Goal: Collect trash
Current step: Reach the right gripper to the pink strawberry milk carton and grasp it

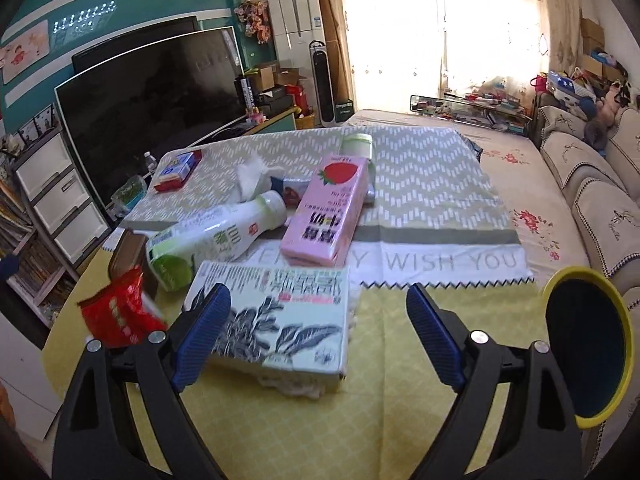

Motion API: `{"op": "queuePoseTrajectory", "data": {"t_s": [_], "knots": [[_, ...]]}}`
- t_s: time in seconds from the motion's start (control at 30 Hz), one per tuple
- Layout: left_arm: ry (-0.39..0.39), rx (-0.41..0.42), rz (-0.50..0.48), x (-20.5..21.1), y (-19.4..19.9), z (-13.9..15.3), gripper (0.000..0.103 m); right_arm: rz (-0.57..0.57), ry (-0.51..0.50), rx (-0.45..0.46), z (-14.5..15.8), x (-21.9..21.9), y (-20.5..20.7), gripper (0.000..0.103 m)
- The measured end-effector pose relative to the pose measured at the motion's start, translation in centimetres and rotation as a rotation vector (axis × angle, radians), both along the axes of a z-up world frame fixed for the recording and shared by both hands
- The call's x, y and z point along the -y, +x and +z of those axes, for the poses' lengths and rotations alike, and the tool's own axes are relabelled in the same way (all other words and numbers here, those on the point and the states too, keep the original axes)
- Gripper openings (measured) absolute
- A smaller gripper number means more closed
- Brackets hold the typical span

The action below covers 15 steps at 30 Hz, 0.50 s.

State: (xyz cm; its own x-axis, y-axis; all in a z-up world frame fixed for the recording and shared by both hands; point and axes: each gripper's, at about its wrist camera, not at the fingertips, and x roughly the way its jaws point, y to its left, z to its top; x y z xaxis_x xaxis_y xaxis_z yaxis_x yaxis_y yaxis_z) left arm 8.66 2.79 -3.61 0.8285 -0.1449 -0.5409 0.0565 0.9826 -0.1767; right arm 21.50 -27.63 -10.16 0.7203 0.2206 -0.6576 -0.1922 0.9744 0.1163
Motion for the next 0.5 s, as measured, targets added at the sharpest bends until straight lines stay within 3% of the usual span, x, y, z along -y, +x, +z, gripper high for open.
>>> {"op": "queuePoseTrajectory", "data": {"t_s": [0.27, 0.5], "knots": [[-0.013, -0.014, -0.018, 0.1, 0.6, -0.6, 0.098, -0.044, -0.095, -0.117, -0.2, -2.4, 8.6, 0.083], [-0.017, -0.037, -0.032, 0.1, 0.9, -1.6, 0.098, -0.097, -0.132, -0.258, -2.5, -3.2, 13.1, 0.073]]}}
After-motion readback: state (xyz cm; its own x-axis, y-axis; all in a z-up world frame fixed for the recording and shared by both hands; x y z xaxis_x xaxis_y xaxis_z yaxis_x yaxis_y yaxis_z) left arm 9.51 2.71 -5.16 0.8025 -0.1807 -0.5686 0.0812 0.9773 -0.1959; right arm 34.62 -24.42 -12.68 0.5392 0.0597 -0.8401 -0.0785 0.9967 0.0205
